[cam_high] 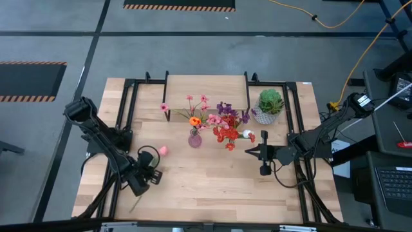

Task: Pick and place flowers into a vace then onto a shelf
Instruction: Put the pink flower into the purple vase

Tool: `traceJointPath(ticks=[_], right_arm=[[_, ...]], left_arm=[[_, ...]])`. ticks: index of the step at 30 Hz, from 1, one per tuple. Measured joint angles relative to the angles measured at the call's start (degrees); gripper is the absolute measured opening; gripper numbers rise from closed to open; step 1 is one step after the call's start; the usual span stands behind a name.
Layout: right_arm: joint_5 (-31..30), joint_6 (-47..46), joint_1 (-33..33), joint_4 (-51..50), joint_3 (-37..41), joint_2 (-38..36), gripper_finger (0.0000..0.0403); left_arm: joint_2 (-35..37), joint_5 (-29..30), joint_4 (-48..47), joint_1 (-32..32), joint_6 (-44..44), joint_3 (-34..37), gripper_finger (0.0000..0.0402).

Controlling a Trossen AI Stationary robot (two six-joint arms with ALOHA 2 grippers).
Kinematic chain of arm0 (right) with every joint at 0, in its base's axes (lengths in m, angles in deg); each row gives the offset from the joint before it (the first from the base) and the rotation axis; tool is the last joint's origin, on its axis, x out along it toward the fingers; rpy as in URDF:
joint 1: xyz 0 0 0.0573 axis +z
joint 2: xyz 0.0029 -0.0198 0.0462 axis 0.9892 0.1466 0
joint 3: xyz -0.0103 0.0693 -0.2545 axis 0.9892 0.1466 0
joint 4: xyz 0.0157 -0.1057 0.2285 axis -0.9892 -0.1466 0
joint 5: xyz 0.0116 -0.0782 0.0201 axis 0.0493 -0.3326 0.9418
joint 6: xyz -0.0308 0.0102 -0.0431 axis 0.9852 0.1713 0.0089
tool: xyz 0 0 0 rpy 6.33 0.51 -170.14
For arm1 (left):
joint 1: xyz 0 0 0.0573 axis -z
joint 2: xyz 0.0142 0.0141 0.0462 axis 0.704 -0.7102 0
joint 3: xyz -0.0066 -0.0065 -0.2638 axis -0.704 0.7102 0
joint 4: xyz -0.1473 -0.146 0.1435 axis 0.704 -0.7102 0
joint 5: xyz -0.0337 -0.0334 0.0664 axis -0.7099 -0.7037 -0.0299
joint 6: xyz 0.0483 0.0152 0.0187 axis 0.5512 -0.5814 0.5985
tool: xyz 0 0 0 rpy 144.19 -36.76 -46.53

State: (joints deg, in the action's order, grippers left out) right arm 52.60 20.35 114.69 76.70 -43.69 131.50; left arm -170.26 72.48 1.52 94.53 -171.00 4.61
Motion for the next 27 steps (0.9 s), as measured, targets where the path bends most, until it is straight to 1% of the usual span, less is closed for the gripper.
traceJointPath(ticks=[12, 15, 19, 22, 27], right_arm=[[0.0, 0.13, -0.02, 0.0, 0.0, 0.0, 0.0004], [0.0, 0.13, -0.01, 0.0, 0.0, 0.0, 0.0004], [-0.02, 0.43, -0.02, 0.0, 0.0, 0.0, 0.0004], [0.0, 0.57, 0.0, 0.0, 0.0, 0.0, 0.0004], [0.0, 0.58, 0.0, 0.35, 0.0, 0.0, 0.0004]], left_arm=[[0.28, 11.86, -0.29, 0.0, 12.25, -6.15, 0.0004], [0.28, 13.21, -0.3, -0.3, 14.89, -7.7, 0.0004], [0.28, 13.29, -0.01, -2.04, 18.81, -9.48, 0.0004], [0.29, 14.45, 2.83, -3.68, 26.65, -10.16, 0.0004], [0.3, 17.14, 12.41, -6.46, 44.04, -10.22, 0.0004]])
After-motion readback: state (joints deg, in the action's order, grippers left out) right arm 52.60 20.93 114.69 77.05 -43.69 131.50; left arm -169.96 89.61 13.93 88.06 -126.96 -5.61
